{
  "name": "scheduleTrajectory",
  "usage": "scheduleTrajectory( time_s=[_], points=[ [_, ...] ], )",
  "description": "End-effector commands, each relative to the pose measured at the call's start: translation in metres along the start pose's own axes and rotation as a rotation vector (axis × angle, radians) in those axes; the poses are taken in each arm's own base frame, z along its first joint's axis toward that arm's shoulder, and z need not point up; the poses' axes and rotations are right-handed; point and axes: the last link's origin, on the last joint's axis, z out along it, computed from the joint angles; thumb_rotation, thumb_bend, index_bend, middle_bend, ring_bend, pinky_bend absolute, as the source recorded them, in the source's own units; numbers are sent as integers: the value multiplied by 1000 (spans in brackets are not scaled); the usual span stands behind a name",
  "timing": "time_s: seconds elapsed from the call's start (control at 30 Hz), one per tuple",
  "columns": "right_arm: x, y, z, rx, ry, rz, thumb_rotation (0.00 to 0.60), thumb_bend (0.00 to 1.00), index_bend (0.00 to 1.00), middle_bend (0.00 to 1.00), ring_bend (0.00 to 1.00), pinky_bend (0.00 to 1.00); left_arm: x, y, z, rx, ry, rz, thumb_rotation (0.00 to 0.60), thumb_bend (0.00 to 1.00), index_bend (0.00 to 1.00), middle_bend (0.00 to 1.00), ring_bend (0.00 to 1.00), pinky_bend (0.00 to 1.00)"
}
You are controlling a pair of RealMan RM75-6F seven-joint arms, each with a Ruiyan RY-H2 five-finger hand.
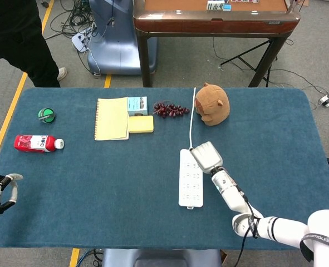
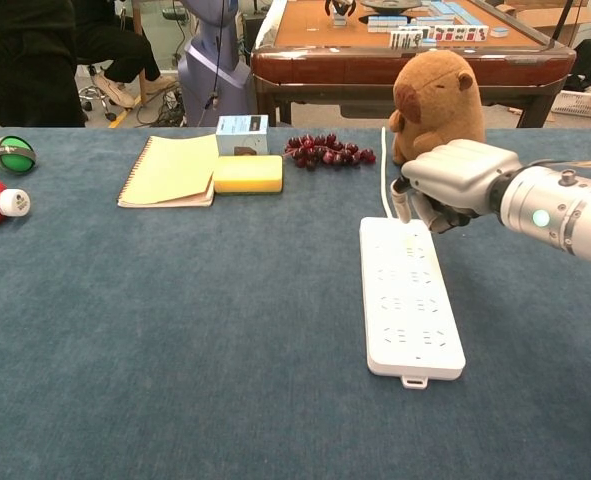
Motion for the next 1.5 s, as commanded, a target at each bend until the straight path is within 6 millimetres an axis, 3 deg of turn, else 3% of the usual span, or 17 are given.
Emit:
scheduleTrajectory(
  time_s=[0.03, 1.33, 1.5],
  points=[
    [-2, -3, 2, 6, -6, -1, 600, 855, 422, 1000, 1000, 1000, 1, -1, 0, 4, 3, -4, 600, 605, 457, 532, 432, 640],
    [-16, -10, 11, 12, -46, -12, 600, 856, 422, 1000, 1000, 1000, 4, -3, -1, 13, 12, -12, 600, 606, 457, 532, 432, 641],
    [-3, -8, 6, 17, 5, 8, 600, 856, 422, 1000, 1000, 1000, 4, -3, -1, 12, 10, -9, 600, 606, 457, 532, 432, 640]
  ],
)
